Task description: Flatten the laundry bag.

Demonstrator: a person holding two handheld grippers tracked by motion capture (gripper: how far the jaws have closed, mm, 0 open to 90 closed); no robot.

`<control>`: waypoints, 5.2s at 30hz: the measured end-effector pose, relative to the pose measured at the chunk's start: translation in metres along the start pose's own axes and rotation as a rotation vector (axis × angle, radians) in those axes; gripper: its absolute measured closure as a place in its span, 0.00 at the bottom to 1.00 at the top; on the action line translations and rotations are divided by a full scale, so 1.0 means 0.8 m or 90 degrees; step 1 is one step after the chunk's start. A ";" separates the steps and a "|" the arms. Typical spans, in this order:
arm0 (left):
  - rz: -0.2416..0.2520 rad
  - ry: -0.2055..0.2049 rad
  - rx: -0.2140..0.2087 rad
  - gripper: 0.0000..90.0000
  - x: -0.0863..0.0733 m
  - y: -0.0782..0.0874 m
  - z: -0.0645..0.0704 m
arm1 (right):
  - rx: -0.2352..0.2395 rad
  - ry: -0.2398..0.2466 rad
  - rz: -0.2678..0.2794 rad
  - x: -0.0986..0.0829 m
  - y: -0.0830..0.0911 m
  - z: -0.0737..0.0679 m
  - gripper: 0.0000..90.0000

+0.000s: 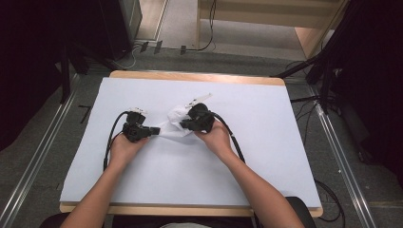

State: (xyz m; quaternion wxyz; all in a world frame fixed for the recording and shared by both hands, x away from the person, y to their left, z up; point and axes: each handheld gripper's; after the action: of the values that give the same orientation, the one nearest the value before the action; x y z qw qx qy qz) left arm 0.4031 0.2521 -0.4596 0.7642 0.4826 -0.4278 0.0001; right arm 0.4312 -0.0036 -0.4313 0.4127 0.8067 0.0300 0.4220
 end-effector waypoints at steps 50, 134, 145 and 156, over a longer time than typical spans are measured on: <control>0.021 0.021 -0.053 0.84 0.016 0.027 0.003 | -0.016 -0.074 0.086 -0.089 0.172 0.011 0.88; 0.065 -0.017 -0.049 0.50 0.040 0.081 0.013 | 0.117 0.046 0.006 -0.107 0.106 -0.083 0.86; 0.037 -0.072 -0.075 0.50 0.054 0.056 0.047 | 0.080 0.020 0.069 -0.094 0.154 -0.060 0.76; 0.051 -0.046 -0.046 0.51 0.041 0.068 0.033 | 0.032 -0.019 0.072 -0.092 0.152 -0.011 0.77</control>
State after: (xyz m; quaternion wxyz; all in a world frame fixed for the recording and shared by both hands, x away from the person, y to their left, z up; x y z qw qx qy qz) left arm 0.3841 0.2485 -0.3935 0.7645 0.4369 -0.4739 -0.0022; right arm 0.3412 -0.1070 -0.3924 0.3682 0.8234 -0.0111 0.4316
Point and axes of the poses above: each handheld gripper's, and its own axes: y roughly backward along the jaws, x roughly out of its top, z roughly to its right, and after that the axes turned 11 degrees about -y, right-handed
